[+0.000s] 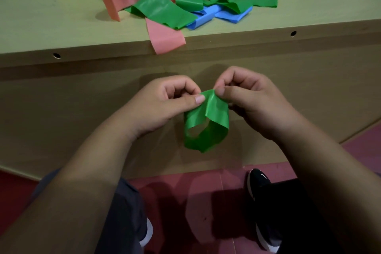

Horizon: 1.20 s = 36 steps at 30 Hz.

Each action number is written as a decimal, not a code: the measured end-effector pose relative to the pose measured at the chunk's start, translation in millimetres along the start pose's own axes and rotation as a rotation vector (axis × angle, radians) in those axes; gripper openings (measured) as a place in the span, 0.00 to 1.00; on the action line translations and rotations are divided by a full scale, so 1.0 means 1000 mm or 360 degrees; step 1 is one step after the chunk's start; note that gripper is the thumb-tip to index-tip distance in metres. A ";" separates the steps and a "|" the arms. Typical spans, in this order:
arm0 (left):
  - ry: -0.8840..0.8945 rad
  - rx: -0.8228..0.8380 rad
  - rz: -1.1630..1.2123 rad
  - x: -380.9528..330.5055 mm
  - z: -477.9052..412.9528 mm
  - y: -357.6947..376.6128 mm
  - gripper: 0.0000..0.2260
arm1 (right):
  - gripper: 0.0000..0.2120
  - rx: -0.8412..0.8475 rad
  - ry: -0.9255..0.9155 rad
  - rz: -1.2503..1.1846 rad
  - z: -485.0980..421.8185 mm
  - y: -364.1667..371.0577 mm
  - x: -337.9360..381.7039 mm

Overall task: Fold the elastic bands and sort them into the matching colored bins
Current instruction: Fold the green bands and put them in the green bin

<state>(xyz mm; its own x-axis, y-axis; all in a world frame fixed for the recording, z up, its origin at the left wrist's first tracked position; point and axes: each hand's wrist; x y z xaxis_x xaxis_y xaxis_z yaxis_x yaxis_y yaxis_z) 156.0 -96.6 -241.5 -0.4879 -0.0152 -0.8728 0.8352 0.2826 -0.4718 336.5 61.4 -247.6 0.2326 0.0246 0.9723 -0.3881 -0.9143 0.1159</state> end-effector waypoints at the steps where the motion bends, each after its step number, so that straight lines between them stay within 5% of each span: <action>1: 0.0009 -0.0019 0.0009 0.001 -0.001 0.000 0.04 | 0.09 -0.0030 -0.0001 -0.0013 0.000 0.001 0.000; 9: -0.0083 0.0119 -0.0136 0.003 0.000 -0.005 0.03 | 0.02 0.0059 -0.0039 0.0595 -0.001 -0.009 -0.007; 14: -0.0276 0.0343 -0.0471 0.009 0.003 -0.009 0.06 | 0.04 0.0302 0.0269 0.1075 -0.002 -0.017 -0.008; 19: -0.0291 0.0346 -0.0460 0.009 0.003 -0.011 0.02 | 0.02 0.0439 0.0609 0.0790 -0.001 -0.013 -0.010; 26: -0.0159 0.0006 -0.0496 0.010 0.006 -0.001 0.06 | 0.02 0.0160 0.0430 0.0364 -0.004 -0.005 -0.016; 36: -0.0362 -0.0262 -0.0272 0.006 0.002 0.012 0.05 | 0.02 -0.0039 0.0362 0.0374 -0.007 0.003 -0.028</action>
<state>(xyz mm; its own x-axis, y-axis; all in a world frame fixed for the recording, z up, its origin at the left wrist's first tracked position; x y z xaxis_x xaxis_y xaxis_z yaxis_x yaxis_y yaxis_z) 163.6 -95.5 -252.6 -0.5328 -0.2846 -0.7969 0.6845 0.4087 -0.6036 322.8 60.3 -272.7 -0.0702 -0.0940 0.9931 -0.4294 -0.8957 -0.1152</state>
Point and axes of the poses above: each hand's wrist, its own z-axis away from the middle knuckle, its own y-axis out of the palm, x = y × z, and after that the axes turned 6 degrees about -z, right-handed
